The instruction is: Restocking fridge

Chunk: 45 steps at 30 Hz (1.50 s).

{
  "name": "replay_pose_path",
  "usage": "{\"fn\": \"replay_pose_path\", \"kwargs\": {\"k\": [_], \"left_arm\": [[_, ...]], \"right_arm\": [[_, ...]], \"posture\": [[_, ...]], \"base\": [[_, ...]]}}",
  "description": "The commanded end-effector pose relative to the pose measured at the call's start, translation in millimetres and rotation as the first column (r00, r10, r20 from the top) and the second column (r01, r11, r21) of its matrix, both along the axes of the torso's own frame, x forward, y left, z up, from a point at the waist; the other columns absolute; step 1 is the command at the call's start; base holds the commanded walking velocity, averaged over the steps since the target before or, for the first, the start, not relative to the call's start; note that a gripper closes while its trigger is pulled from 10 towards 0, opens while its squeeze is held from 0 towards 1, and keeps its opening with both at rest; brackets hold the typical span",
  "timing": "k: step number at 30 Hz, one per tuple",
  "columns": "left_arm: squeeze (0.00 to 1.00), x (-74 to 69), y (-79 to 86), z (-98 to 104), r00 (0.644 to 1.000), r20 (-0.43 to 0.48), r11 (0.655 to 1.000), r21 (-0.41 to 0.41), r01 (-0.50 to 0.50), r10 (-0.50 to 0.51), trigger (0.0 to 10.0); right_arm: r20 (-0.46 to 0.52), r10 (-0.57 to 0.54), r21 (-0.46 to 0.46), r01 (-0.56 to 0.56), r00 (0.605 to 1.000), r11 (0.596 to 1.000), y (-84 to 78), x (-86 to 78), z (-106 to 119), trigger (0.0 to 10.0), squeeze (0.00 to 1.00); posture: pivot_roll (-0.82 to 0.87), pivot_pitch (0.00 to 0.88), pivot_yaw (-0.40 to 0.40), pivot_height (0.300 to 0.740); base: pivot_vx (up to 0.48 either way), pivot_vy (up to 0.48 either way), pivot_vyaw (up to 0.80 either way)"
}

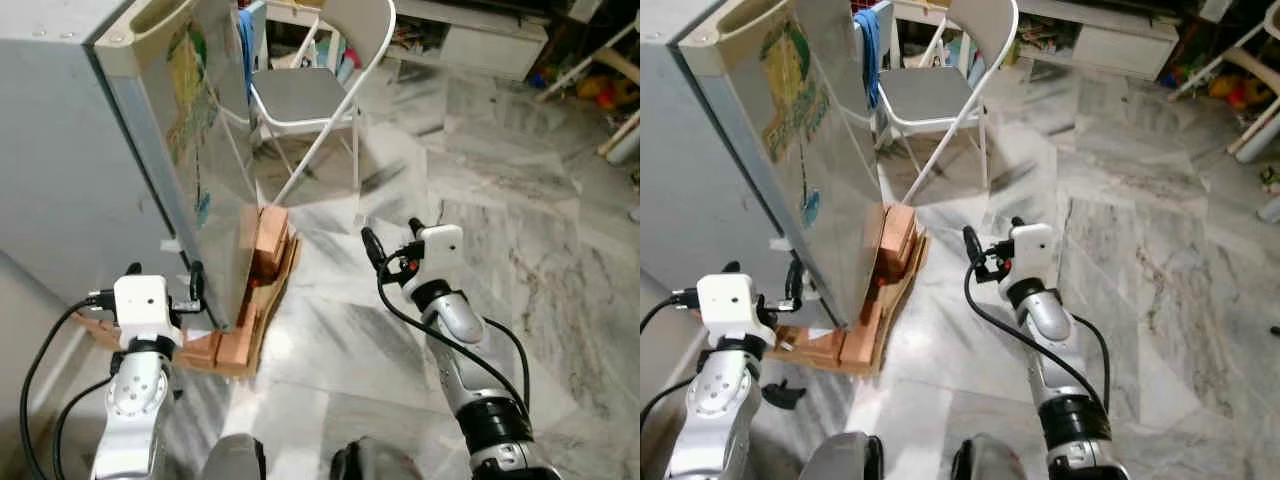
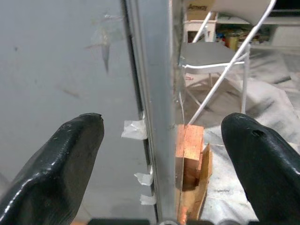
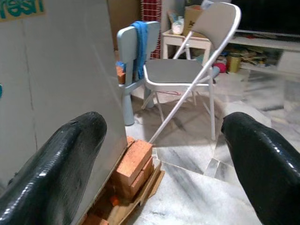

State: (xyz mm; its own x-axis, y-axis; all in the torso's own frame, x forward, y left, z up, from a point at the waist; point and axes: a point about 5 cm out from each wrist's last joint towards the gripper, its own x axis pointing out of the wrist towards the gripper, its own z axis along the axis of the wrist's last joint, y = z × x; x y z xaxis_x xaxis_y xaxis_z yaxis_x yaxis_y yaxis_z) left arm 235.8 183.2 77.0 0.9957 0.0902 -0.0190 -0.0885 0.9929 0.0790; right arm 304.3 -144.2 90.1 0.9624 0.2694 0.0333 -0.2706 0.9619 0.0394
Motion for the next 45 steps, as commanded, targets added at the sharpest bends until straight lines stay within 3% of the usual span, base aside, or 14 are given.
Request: {"fn": "replay_pose_path", "kwargs": {"k": [1, 16, 28, 39, 45], "left_arm": [[0.00, -0.7, -2.6, -0.8, 1.000, -0.005, 1.000, 0.006, 0.003, -0.003, 10.0], [0.00, 0.5, -12.3, 3.4, 0.996, 0.024, 0.996, -0.025, 0.086, -0.085, 10.0], [0.00, -0.1, -16.6, 4.0, 0.993, 0.035, 0.992, -0.050, 0.115, -0.113, 10.0], [0.00, -0.5, -13.9, 3.9, 0.995, 0.036, 0.994, -0.049, 0.095, -0.093, 10.0], [0.00, -3.3, -10.2, 4.0, 0.997, 0.040, 0.996, -0.053, 0.068, -0.066, 10.0]], "right_arm": [[-0.001, -0.021, -0.004, 0.021, 1.000, 1.000, -4.9, -1.2, -0.1, 10.0, 0.00], [-0.019, -0.030, -0.007, 0.030, 0.999, 1.000, -4.5, 0.4, -1.2, 10.0, 0.00], [-0.005, -0.020, -0.023, 0.019, 1.000, 1.000, -4.6, 0.5, 0.6, 10.0, 0.00], [-0.076, -0.017, -0.034, 0.015, 0.997, 0.999, -14.5, -26.9, -15.9, 10.0, 0.00], [-0.086, -0.034, -0.044, 0.030, 0.996, 0.999, -17.4, -27.7, -15.9, 10.0, 0.00]], "posture": [[0.15, 0.111, -0.035, 0.740], [0.16, 0.107, -0.040, 0.740], [0.15, 0.115, -0.045, 0.740], [0.13, 0.116, -0.045, 0.740], [0.12, 0.121, -0.043, 0.740]], "base": [[0.000, 0.476, 0.00], [0.000, 0.000, -0.09], [0.323, 0.000, -0.48], [0.346, 0.000, 0.00], [0.056, 0.000, 0.00]]}}
